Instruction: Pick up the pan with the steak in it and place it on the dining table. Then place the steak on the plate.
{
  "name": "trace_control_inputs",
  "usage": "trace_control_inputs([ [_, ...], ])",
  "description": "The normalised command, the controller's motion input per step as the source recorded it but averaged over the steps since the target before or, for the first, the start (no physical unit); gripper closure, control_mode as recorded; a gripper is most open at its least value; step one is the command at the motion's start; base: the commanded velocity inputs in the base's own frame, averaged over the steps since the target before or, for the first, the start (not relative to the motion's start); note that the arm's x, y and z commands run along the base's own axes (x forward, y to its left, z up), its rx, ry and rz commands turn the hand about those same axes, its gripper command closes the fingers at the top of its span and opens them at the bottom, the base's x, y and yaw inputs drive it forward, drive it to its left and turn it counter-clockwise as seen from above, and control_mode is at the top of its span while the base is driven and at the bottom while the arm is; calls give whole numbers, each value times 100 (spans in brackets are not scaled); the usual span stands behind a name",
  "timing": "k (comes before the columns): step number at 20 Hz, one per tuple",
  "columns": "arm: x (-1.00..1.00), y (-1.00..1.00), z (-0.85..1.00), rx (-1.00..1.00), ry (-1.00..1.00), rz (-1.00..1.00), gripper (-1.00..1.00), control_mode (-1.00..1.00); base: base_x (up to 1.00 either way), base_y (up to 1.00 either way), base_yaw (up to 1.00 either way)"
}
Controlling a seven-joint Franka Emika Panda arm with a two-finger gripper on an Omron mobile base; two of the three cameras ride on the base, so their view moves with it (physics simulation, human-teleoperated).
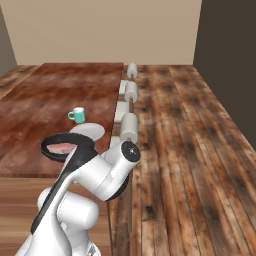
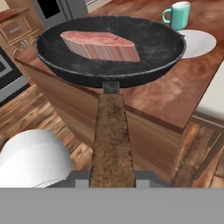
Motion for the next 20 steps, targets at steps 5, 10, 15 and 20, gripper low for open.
trace_control_inputs([
  [5,30,0,-51,-4,7,3,100,-100,0,0,0],
  [10,30,0,-41,-2,4,4,100,-100,0,0,0],
  [15,54,0,-26,0,2,1,100,-100,0,0,0],
  [20,59,0,-24,0,1,0,100,-100,0,0,0],
])
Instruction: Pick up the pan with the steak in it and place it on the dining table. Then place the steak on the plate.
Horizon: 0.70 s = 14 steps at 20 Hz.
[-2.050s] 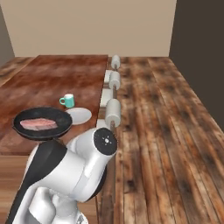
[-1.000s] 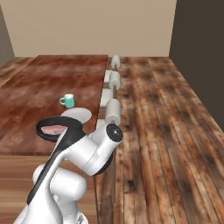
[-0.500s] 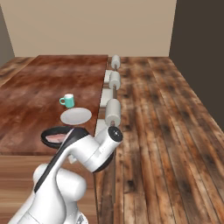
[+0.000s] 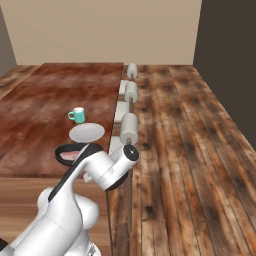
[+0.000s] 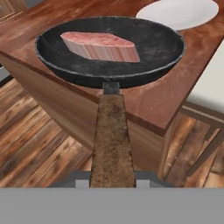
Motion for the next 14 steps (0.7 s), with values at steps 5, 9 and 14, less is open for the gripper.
trace_control_inputs([
  [5,43,2,-32,-2,2,0,100,-100,0,0,0],
  [9,35,11,-24,-5,0,-2,100,-100,0,0,0],
  [14,41,16,-24,-5,0,-2,100,-100,0,0,0],
])
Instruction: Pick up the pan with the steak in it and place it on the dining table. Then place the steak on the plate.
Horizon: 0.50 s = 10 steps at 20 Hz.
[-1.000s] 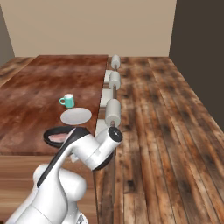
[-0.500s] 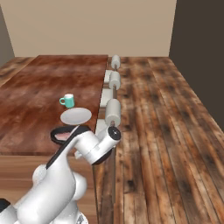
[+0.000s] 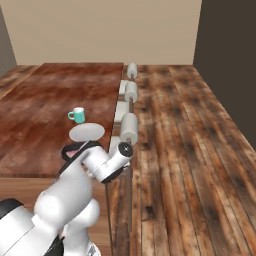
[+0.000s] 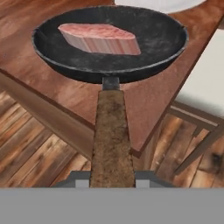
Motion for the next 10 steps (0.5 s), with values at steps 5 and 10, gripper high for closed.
trace_control_inputs([
  [5,37,12,-30,-6,0,-2,100,-100,0,0,0],
  [10,5,0,-21,-4,0,0,100,-100,0,0,0],
])
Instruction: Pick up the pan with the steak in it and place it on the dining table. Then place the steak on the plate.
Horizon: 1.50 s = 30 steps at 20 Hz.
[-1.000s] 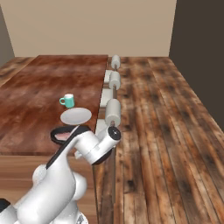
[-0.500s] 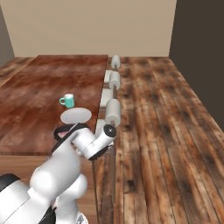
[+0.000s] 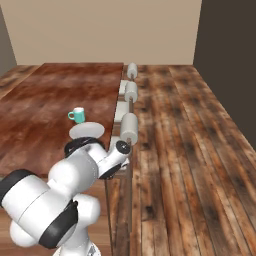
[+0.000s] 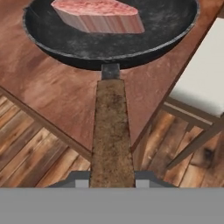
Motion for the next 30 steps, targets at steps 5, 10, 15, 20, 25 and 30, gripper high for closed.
trace_control_inputs([
  [5,-18,-8,-7,0,0,1,100,-100,0,0,0],
  [10,-66,-31,-11,0,-2,0,100,-100,0,0,0],
  [15,-15,-6,-2,0,0,0,100,-100,0,0,0],
  [20,2,0,0,0,0,0,-100,-100,0,0,0],
  [25,5,0,17,0,2,-1,-100,-100,0,0,0],
  [30,16,7,31,0,3,-4,-100,-100,0,0,0],
])
